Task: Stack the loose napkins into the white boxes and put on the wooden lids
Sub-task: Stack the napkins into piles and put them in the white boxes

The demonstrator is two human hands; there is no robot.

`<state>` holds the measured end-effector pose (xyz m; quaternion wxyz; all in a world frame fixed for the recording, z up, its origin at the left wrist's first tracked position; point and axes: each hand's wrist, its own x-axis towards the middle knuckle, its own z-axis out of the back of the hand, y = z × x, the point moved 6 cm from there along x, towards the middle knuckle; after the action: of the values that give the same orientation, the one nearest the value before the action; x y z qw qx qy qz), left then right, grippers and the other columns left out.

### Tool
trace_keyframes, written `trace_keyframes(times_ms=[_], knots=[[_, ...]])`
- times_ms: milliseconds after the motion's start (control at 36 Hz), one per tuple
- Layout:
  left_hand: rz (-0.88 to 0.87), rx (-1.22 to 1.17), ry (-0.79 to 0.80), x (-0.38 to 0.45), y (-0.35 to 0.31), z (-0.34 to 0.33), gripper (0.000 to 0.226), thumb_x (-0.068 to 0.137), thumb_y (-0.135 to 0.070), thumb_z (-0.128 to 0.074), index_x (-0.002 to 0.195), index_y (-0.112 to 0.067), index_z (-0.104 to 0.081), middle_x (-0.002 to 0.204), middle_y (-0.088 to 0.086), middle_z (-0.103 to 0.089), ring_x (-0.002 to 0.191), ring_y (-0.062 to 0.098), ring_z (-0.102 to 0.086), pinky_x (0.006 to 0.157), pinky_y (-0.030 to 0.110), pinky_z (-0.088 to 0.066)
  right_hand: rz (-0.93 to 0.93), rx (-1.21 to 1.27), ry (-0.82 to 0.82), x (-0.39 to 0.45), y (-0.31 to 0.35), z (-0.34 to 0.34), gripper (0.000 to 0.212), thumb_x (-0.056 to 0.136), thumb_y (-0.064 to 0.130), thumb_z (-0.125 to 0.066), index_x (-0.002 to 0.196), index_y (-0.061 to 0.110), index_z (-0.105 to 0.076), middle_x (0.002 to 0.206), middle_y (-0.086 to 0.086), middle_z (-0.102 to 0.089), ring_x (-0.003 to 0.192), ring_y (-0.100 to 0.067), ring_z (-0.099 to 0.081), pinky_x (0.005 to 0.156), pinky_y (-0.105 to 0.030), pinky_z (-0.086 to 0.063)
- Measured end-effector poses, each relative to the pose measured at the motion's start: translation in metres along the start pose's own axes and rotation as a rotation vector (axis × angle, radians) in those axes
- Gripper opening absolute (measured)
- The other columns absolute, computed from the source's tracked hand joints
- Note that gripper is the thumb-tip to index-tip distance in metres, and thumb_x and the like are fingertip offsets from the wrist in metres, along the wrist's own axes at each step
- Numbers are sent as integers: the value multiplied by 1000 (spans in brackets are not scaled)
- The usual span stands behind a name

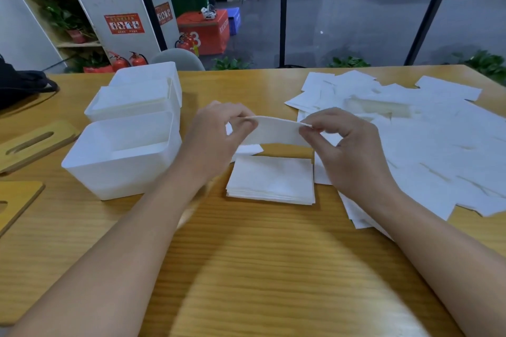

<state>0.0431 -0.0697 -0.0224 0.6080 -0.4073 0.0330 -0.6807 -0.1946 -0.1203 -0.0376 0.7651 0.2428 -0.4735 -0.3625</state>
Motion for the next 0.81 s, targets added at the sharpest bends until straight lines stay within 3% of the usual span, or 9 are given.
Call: trace_keyframes(times_ms=[56, 139, 194, 278, 361, 500, 694, 806], knots=[[44, -156, -12, 3, 6, 3, 16, 108, -32, -67, 97, -28, -77, 87, -3, -72, 89, 23, -62, 80, 47, -50, -73, 89, -5, 1, -3, 4, 10, 102, 22, -75, 95, 23, -83, 95, 7, -79, 92, -18, -72, 85, -42, -58], [85, -296, 8, 5, 6, 1, 22, 108, -34, -67, 93, -20, -76, 78, 13, -64, 73, 35, -55, 66, 49, -44, -131, 181, -11, 2, -2, 8, 21, 104, 24, -72, 86, 19, -80, 78, -4, -76, 76, -28, -73, 77, -51, -62], [100, -336, 33, 3, 3, -1, 21, 108, -31, -68, 94, -18, -76, 76, 11, -62, 70, 24, -51, 66, 42, -41, -151, 164, -11, 3, -1, 9, 24, 104, 24, -72, 82, 18, -77, 66, -6, -70, 62, -24, -68, 68, -46, -59], [170, -340, 107, 2, 7, -3, 9, 107, -28, -68, 107, -24, -77, 70, 16, -58, 65, 32, -49, 63, 41, -41, -243, 155, 39, 1, -7, 6, 11, 103, 24, -73, 93, 20, -75, 56, -6, -65, 50, -16, -60, 65, -33, -51], [247, -229, 251, -2, 15, -8, 20, 105, -26, -67, 122, -36, -67, 61, 0, -38, 58, 21, -37, 61, 36, -35, -350, 113, 167, -4, -18, -2, 10, 102, 28, -74, 112, 27, -73, 59, -2, -67, 51, -13, -60, 61, -37, -54], [294, -81, 443, -10, 17, -15, 40, 103, -34, -69, 137, -47, -52, 63, -3, -49, 55, 13, -46, 63, 36, -39, -332, -84, 304, -9, -22, -11, 25, 101, 32, -74, 125, 31, -66, 68, 5, -73, 64, -10, -71, 72, -37, -62], [285, -49, 483, -11, 21, -18, 41, 100, -36, -73, 136, -46, -54, 62, -7, -52, 54, 9, -48, 65, 35, -41, -261, -143, 341, -11, -18, -16, 25, 98, 21, -72, 121, 31, -68, 66, 8, -72, 65, -5, -67, 68, -25, -47], [291, 4, 506, -12, 25, -20, 34, 97, -43, -76, 126, -45, -58, 64, -10, -56, 57, 7, -52, 66, 33, -42, -241, -192, 385, -14, -19, -19, 26, 97, 21, -73, 120, 30, -68, 65, 11, -71, 63, -3, -64, 66, -28, -47]])
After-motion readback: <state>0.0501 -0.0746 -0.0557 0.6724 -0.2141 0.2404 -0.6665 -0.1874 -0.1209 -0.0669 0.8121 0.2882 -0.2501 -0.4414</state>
